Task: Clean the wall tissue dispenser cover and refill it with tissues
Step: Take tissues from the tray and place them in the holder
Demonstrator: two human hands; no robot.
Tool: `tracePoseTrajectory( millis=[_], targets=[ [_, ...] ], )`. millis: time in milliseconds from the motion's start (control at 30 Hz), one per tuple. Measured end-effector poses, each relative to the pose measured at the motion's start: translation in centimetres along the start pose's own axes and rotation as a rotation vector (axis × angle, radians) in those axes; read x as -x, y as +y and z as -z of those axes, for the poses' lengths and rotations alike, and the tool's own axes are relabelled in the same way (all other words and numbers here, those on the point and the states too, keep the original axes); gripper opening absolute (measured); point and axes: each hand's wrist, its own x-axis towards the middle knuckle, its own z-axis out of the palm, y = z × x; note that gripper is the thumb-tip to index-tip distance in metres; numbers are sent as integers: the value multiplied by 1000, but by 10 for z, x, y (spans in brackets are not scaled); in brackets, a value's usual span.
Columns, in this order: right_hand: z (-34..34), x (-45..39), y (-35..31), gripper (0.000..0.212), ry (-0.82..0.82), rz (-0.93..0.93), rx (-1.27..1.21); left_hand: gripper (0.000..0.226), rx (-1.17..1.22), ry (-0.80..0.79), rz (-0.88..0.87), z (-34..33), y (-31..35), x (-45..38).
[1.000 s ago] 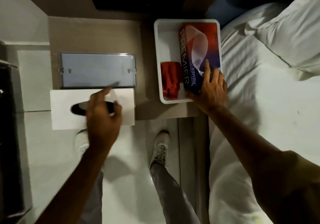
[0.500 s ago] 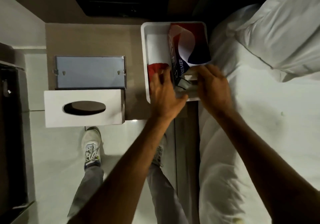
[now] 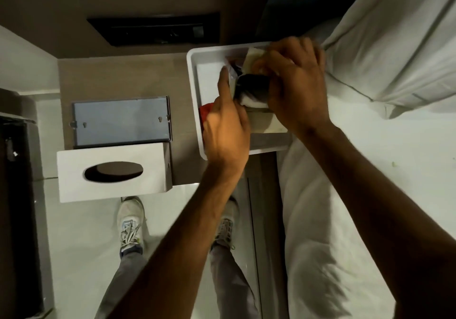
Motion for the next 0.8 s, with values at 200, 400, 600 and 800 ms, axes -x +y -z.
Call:
tracePoseTrajectory(
  millis=[200, 400, 600, 800],
  targets=[
    [-5, 9, 10, 64, -117, -108, 180, 73, 17, 26, 10, 6, -14, -14],
    [1, 22, 10, 49, 31, -173, 67, 70, 56, -15, 6, 9, -11, -20],
    [7, 47, 23, 23, 25, -311, 38, 63, 70, -29, -7, 12, -6, -29],
    [1, 47, 6, 29, -13, -342, -22, 59, 120, -42, 57, 5, -3, -24]
  ],
)
